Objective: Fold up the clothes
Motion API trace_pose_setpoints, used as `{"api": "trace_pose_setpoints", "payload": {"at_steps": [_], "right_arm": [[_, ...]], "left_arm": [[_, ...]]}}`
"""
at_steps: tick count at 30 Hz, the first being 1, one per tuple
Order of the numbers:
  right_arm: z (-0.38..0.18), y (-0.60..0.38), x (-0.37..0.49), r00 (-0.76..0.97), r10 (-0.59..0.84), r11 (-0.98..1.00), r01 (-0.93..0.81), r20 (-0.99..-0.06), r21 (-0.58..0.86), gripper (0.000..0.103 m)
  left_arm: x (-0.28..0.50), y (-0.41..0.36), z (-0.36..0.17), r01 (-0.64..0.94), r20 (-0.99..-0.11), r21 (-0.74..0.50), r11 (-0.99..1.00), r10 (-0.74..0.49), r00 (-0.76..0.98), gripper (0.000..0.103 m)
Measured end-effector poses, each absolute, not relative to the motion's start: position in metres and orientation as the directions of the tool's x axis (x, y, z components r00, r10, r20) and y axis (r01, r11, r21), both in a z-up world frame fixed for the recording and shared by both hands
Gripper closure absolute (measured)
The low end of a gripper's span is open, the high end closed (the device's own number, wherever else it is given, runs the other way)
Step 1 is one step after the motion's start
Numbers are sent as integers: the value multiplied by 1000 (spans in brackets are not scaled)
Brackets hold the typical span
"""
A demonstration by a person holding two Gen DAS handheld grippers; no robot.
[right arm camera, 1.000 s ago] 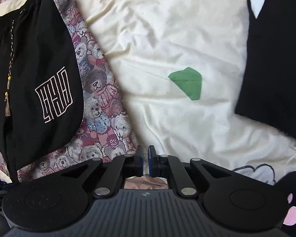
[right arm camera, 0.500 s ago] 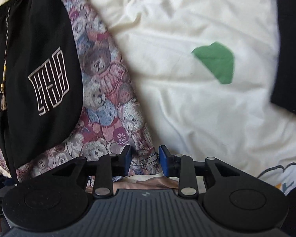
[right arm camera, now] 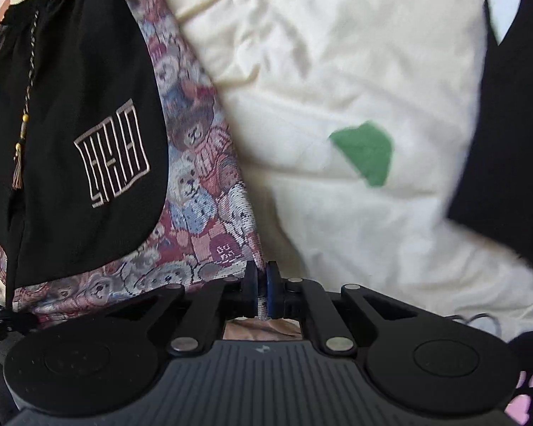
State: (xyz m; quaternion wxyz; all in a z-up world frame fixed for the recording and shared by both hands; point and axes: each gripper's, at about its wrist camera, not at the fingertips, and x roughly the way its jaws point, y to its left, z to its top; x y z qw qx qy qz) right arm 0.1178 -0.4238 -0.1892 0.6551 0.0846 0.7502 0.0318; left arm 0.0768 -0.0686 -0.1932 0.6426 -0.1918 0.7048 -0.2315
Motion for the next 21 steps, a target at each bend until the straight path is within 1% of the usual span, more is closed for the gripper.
{"api": "trace_pose_setpoints", "payload": {"at_steps": [3,5,8,9,10,11,12,14,21], "right_arm": [[-172,-423,123,-123,129,991,54,-984,124,99],[-169,-422,123,-122,114,993,42,-986,110,99],[-180,-421,118,-138,117,993,45,-984,112,96],[-186,-419,116,-133,117,992,61,-984,109,91],[-190,-419,117,-131,120,991,68,-984,112,89],[-192,-419,118,-130,129,990,67,-983,122,81],[-194,-419,118,-128,141,989,66,-982,133,70],[-199,-419,117,-121,147,988,74,-982,139,64],[-226,-421,118,-140,149,986,96,-979,137,63]], "left_arm": [[76,-66,-192,10,-802,-591,807,-587,-110,98],[73,-67,-200,8,-821,-562,827,-556,-128,98],[69,-70,-215,7,-851,-509,861,-502,-156,98],[68,-70,-219,6,-857,-496,868,-489,-161,98],[67,-70,-221,10,-865,-483,876,-474,-166,98],[66,-71,-223,18,-872,-470,883,-460,-169,98],[66,-71,-225,23,-878,-458,889,-448,-171,98],[66,-70,-227,31,-885,-443,896,-432,-172,98],[72,-64,-232,44,-903,-406,913,-394,-172,98]]}}
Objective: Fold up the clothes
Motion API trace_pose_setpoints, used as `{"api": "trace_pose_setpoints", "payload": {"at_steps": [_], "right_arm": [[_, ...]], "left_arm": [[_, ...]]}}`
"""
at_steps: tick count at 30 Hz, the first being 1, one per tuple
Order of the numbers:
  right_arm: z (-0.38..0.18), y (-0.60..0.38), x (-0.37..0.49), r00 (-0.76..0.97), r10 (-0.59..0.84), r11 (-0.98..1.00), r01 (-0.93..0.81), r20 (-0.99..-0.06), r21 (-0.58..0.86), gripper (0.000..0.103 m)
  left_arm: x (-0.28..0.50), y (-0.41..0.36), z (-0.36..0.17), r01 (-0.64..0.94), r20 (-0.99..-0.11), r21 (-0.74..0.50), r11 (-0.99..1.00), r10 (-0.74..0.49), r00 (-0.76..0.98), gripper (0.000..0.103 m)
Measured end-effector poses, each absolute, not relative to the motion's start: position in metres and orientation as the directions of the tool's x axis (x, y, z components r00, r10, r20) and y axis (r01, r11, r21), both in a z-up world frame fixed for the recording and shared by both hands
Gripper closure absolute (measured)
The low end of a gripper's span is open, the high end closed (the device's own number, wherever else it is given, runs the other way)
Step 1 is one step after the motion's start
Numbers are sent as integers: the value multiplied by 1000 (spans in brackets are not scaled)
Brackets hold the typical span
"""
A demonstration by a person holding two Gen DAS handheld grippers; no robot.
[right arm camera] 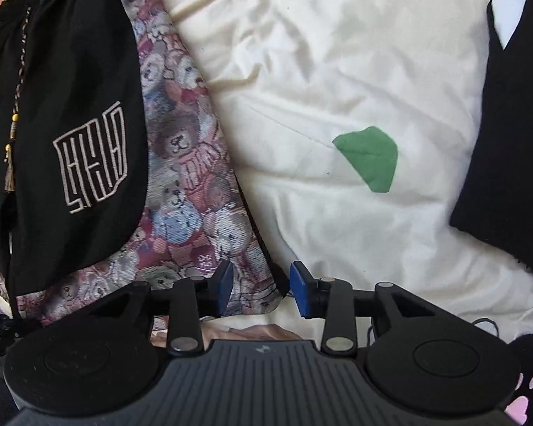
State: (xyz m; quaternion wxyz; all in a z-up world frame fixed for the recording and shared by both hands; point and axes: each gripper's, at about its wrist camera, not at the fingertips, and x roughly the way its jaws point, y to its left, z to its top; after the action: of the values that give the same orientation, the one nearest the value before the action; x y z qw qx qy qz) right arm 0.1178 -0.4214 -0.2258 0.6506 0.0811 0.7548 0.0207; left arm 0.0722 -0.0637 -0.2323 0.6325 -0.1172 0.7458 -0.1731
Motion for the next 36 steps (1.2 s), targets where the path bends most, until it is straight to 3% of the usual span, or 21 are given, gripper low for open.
{"api": "trace_pose_setpoints", "payload": {"at_steps": [7,8,9,12,21,25,33,36], "right_arm": [[-257,-418,115,-165,145,987,91,-976,131,64],[-259,-420,115,-160,151,986,96,-976,137,70],[-262,-421,115,-154,158,984,102,-975,143,88],[-259,-423,116,-166,171,984,67,-971,162,98],[-226,-431,131,-224,87,995,-28,-971,96,99],[-219,-427,135,-239,36,994,-90,-970,59,99],[-244,-440,132,-191,26,999,-15,-981,29,96],[-246,-447,134,-155,35,999,7,-987,35,88]], "left_arm": [[74,-73,-237,47,-906,-399,916,-385,-176,98],[75,-74,-237,50,-905,-400,915,-387,-177,98],[75,-73,-237,52,-904,-403,914,-389,-179,98],[75,-73,-235,60,-896,-419,906,-401,-189,98],[76,-71,-229,34,-838,-523,852,-506,-204,98],[76,-75,-235,35,-844,-511,859,-493,-214,97],[74,-82,-241,65,-879,-439,896,-413,-240,75],[83,-70,-231,55,-891,-427,902,-410,-196,72]]}}
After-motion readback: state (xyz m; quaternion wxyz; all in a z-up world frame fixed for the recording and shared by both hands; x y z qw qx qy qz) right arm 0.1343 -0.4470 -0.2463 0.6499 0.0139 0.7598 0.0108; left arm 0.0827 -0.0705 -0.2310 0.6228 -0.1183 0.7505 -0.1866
